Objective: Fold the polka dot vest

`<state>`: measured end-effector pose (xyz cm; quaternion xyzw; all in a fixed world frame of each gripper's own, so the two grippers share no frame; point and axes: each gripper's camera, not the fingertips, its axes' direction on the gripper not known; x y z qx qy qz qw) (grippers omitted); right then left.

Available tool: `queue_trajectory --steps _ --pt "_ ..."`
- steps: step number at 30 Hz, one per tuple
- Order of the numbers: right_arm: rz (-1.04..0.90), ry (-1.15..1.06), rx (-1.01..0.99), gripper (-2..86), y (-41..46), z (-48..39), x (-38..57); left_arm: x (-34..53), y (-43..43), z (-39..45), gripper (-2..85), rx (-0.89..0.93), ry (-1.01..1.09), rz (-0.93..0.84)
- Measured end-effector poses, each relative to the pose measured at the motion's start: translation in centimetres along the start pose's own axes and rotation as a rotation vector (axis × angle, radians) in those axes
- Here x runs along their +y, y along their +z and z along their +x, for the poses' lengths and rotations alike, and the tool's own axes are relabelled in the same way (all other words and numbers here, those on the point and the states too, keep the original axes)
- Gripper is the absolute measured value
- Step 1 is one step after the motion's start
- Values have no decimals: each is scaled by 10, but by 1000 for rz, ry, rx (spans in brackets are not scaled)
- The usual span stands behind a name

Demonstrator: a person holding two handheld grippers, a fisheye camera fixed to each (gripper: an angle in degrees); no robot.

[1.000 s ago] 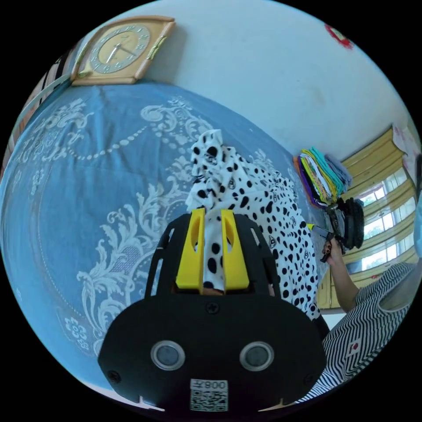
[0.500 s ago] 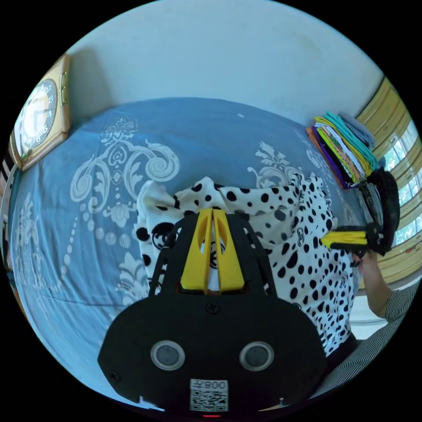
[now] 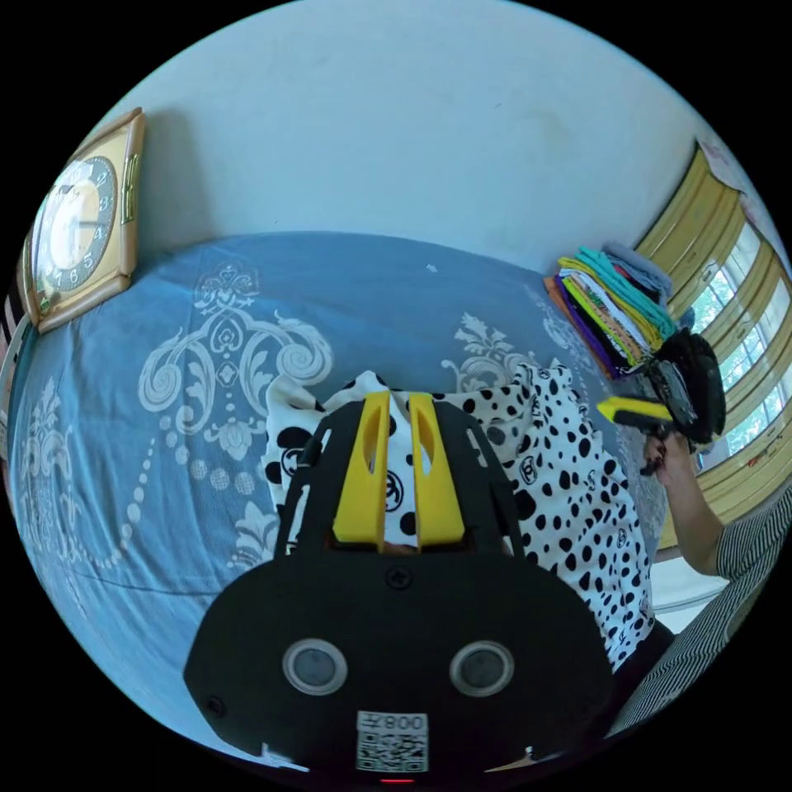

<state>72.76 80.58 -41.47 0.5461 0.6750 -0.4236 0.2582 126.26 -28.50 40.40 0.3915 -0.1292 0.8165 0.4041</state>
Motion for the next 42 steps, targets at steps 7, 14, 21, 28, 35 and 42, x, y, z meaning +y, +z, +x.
queue_trajectory --steps 7,14,21,28,35,42 --pt "-155 4 92 68 40 40 -60 -15 4 -19 55 -67 -33 -95" --pt "-166 -22 136 42 41 32 -49 -16 -13 -15 10 -106 -46 -56" --pt "-119 22 143 46 37 37 -41 -18 -26 -15 16 -150 -43 -79" --pt "-73 139 82 43 18 57 -11 0 -100 -27 64 8 -122 41" --pt "-61 217 -63 53 -35 55 95 111 -197 -26 80 11 -173 -61" --pt "-131 328 -98 63 -35 40 176 165 -218 -37 75 17 -290 -194"
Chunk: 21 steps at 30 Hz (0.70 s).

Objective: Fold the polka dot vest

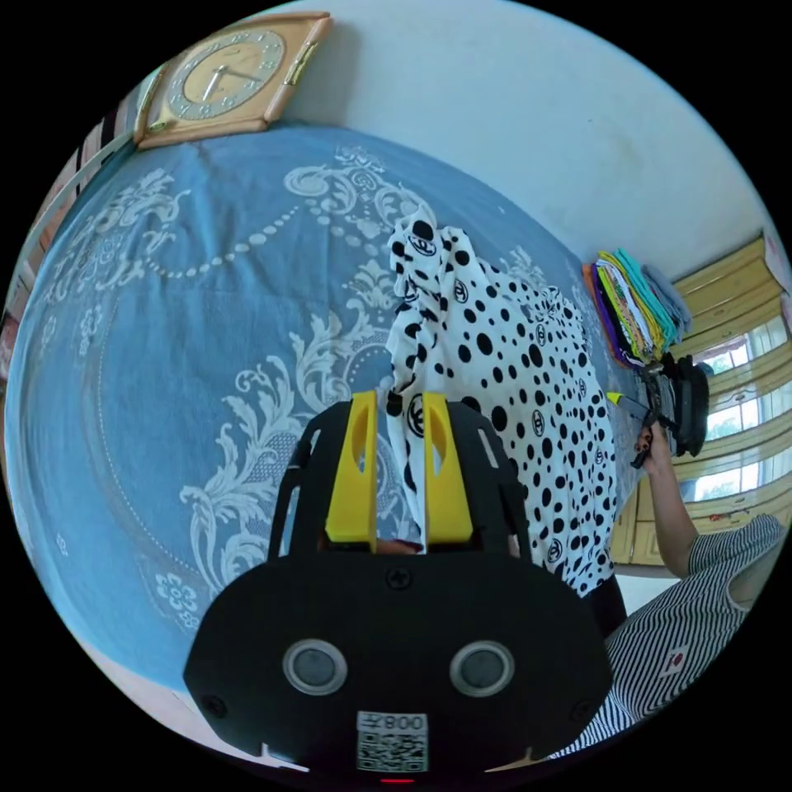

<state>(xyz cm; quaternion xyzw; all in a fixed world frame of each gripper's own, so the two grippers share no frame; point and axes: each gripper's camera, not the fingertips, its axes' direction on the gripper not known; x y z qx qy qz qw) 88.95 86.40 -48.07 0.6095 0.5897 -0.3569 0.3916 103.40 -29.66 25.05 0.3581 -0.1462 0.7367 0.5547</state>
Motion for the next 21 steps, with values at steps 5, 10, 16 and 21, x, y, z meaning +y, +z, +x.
queue_trajectory --steps 5,10,16,21 --pt "-41 42 -17 44 17 5 14 12 -25 -2 30 -44 -5 -29" --pt "-37 10 33 8 10 8 34 33 -72 -23 23 53 -53 62" --pt "-29 110 -21 1 10 32 58 67 -89 -64 39 241 -218 91" --pt "13 103 -61 2 -12 29 91 115 -141 -64 66 307 -262 179"
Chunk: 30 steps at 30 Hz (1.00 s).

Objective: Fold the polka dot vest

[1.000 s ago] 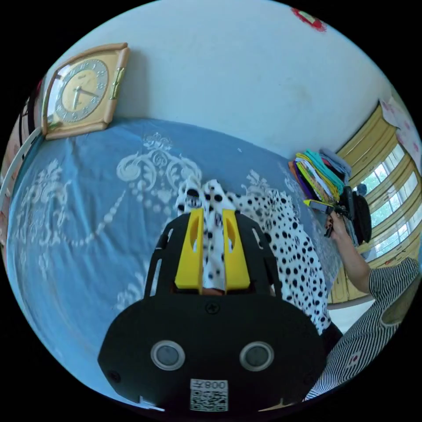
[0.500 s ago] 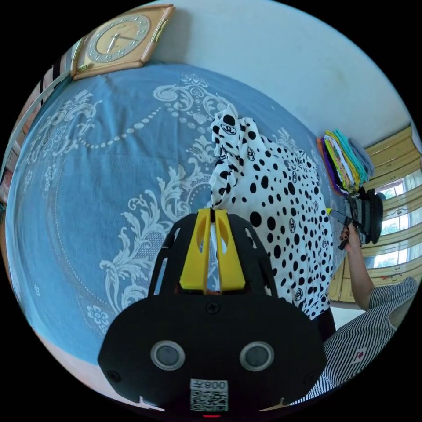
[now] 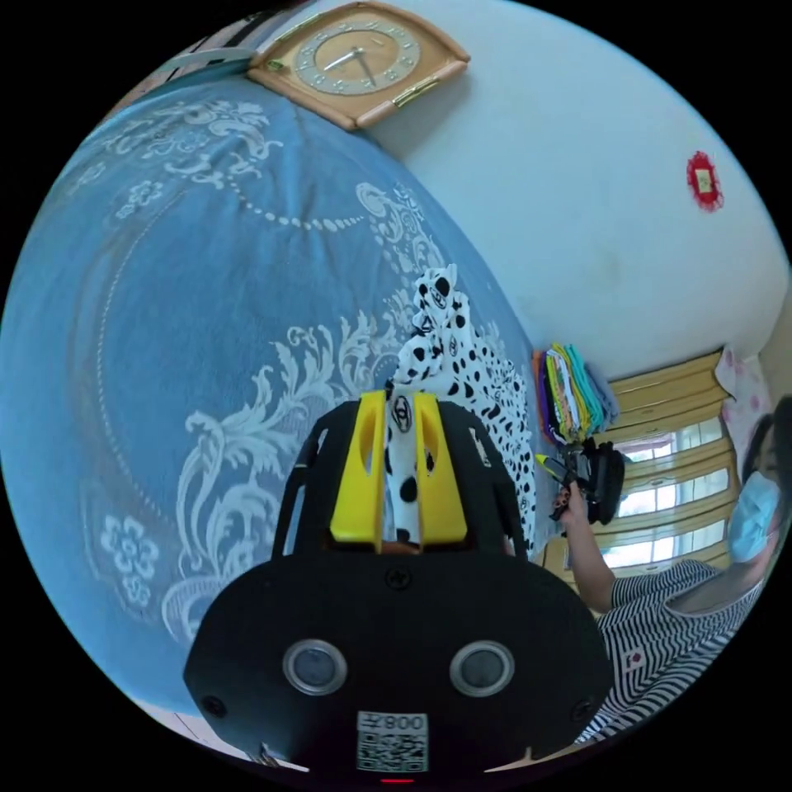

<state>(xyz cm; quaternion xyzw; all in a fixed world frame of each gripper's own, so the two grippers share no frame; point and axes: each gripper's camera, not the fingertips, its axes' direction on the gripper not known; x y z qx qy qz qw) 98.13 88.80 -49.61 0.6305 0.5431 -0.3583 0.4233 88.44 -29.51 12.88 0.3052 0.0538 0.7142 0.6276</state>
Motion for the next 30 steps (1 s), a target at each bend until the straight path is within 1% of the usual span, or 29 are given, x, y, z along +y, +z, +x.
queue_trajectory --steps 3,8,10,12,14,16,18,23,27,30 --pt "-27 11 -25 7 -13 0 36 42 -40 13 75 18 7 -9" --pt "-91 65 -45 24 -30 -3 123 132 -73 52 83 -92 53 -193" --pt "-116 82 -56 32 -32 -6 149 153 -76 62 81 -152 71 -255" --pt "-141 95 -54 40 -31 -9 171 168 -77 68 72 -189 75 -299" --pt "-165 96 -66 47 -27 -15 191 181 -88 75 43 -256 70 -294" --pt "-189 90 -34 47 -21 -20 202 188 -94 78 26 -260 57 -321" --pt "-175 100 -17 35 -21 -23 211 195 -108 80 19 -239 32 -310" --pt "-214 65 -56 6 -26 -33 234 217 -165 79 12 -137 -46 -228" --pt "-198 59 -27 4 -35 -41 251 235 -205 69 16 -113 -109 -143" --pt "-191 76 -65 10 -39 -42 267 253 -223 59 26 -106 -157 -117"
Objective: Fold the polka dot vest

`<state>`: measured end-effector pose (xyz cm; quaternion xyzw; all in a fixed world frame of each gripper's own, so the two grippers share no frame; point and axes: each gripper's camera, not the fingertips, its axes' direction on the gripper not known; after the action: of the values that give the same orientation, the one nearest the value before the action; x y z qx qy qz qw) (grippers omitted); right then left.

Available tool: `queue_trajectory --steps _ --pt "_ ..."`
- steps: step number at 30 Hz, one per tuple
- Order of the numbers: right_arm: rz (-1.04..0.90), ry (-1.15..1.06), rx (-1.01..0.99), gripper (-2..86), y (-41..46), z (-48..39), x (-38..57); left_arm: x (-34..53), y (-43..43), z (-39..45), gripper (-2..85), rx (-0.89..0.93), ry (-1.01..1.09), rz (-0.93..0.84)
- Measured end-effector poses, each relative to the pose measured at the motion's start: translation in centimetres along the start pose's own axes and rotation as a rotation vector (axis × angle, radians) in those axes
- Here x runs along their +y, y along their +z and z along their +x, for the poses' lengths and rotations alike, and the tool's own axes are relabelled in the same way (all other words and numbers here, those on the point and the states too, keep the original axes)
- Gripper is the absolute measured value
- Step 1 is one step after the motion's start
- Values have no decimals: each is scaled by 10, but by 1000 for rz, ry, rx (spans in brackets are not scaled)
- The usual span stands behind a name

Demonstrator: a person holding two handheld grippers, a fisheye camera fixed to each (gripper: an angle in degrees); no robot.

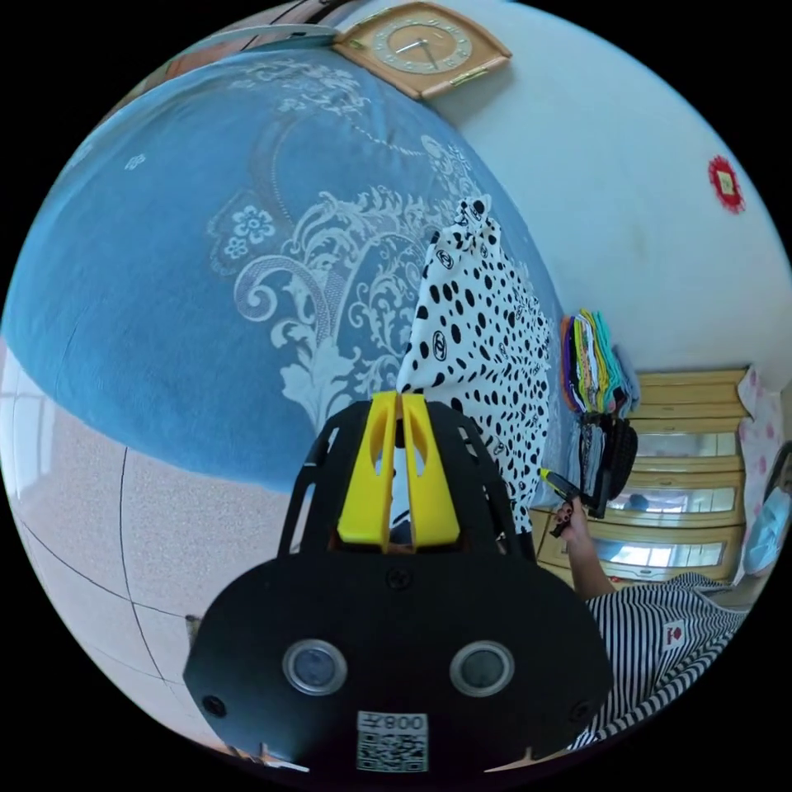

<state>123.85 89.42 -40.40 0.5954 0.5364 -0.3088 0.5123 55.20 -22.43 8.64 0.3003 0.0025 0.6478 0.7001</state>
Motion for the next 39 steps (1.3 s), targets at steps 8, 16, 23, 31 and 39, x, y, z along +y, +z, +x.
queue_trajectory --steps 8,16,23,31,39 --pt "17 68 -57 51 -1 -2 50 62 -22 -2 63 86 -27 -17" --pt "-32 -39 -24 8 5 -42 77 95 -56 4 17 45 -34 -34" --pt "-33 -25 4 -3 14 -55 106 127 -80 -16 12 123 -120 -15" --pt "-54 -41 140 0 2 -64 132 153 -110 -11 13 138 -124 6" --pt "-8 28 -15 8 -4 -42 171 184 -129 -6 35 177 -131 42"
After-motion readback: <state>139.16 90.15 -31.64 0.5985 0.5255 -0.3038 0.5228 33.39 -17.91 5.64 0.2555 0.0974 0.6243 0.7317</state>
